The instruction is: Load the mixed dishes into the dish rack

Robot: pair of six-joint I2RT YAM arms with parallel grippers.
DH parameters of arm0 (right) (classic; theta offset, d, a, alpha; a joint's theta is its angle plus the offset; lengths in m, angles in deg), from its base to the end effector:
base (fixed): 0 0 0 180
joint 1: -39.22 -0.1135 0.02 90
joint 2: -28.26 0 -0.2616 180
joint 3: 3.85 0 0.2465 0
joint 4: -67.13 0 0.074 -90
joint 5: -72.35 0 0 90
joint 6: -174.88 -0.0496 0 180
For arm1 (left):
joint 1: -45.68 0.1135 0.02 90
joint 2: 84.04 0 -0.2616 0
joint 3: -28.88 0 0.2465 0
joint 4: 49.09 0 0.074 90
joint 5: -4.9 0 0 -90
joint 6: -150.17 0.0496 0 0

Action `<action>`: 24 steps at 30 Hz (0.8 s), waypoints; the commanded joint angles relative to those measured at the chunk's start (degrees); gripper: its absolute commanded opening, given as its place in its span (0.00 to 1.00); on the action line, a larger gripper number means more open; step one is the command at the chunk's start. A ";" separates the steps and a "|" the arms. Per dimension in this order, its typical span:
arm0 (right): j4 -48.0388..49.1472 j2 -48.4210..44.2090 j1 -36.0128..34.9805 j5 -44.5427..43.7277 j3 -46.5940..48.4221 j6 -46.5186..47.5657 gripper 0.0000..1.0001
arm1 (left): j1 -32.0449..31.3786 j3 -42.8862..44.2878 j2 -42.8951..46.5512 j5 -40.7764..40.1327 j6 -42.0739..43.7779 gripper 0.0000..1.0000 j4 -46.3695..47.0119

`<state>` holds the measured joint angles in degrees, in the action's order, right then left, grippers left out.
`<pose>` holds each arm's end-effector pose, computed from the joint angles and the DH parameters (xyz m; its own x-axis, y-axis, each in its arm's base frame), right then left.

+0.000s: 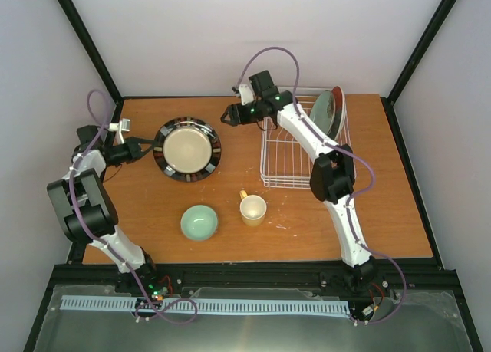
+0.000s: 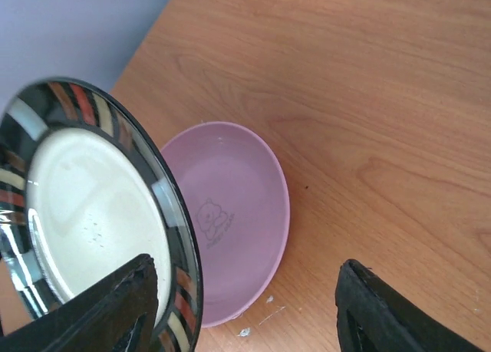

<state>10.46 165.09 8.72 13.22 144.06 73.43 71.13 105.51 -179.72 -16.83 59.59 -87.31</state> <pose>0.4474 0.2931 0.2566 -0.7511 -0.2447 -0.6131 -0.6080 0.6182 0.4981 0.3167 0.0997 0.2157 -0.7625 -0.3670 -0.5327 0.2867 0.5465 -0.7869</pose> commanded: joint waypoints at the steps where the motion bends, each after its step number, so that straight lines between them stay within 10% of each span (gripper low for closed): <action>1: 0.77 -0.36 0.96 6.39 0.47 -2.29 0.63 | -0.05 4.16 -0.72 13.98 0.56 0.00 2.59; 24: -1.61 6.95 -0.57 31.29 5.26 -7.15 0.61 | -0.05 6.27 -3.91 19.88 0.58 0.01 2.42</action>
<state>8.23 170.95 9.16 38.01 149.61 67.82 71.07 107.49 -183.33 -6.91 59.72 -86.61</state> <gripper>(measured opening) 0.615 0.045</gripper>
